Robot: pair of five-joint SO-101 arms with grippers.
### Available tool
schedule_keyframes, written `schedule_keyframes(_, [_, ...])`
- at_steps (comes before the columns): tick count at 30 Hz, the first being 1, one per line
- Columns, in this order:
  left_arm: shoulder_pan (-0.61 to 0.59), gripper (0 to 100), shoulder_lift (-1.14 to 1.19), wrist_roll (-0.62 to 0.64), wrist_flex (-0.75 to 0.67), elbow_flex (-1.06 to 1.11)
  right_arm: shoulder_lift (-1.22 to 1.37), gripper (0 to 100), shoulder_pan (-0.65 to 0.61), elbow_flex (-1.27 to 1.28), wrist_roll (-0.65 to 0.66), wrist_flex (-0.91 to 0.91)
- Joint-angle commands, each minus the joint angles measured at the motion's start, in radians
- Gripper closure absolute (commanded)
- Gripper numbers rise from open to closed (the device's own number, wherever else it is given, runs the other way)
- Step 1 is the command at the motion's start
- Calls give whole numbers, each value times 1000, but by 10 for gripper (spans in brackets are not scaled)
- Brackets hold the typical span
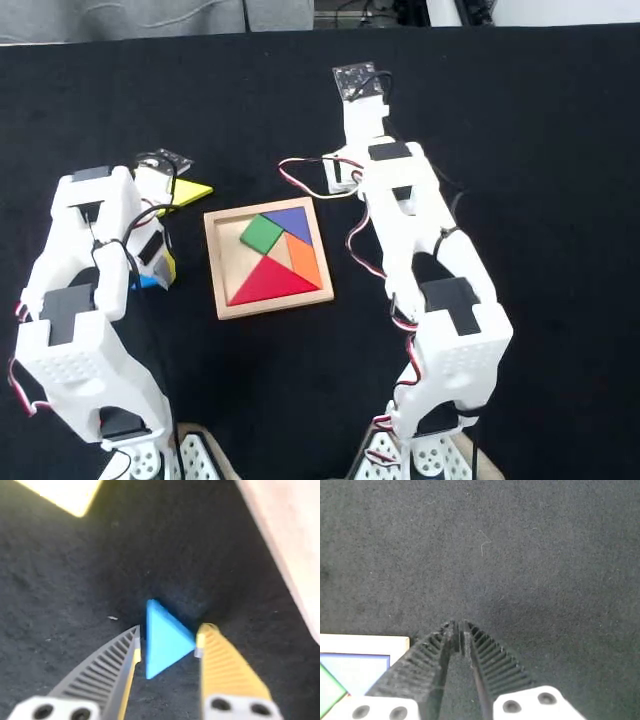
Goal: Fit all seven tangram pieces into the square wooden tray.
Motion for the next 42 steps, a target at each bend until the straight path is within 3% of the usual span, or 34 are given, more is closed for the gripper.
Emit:
schedule_keyframes(1, [-5, 924, -40, 11, -5, 1, -76, 985, -12, -8, -6, -15])
schedule_keyframes(7, [13, 955, -51, 11, 11, -15, -76, 985, -9, -8, -6, -15])
schedule_keyframes(14, [213, 959, -120, 6, 273, -338, -79, 986, 38, -22, -8, -18])
schedule_keyframes(18, [334, 956, -100, -20, 204, -498, -77, 986, 75, -30, -12, -31])
schedule_keyframes(21, [398, 955, -31, -184, 124, -529, -77, 986, 101, -28, -14, -51])
schedule_keyframes(25, [420, 955, 86, -367, 109, -545, -76, 986, 175, -27, -14, -95])
schedule_keyframes(30, [417, 955, 206, -457, 117, -599, -44, 986, 259, -13, -77, -192])
schedule_keyframes(42, [437, 955, 267, -482, 196, -676, -28, 986, 250, -15, -83, -198])
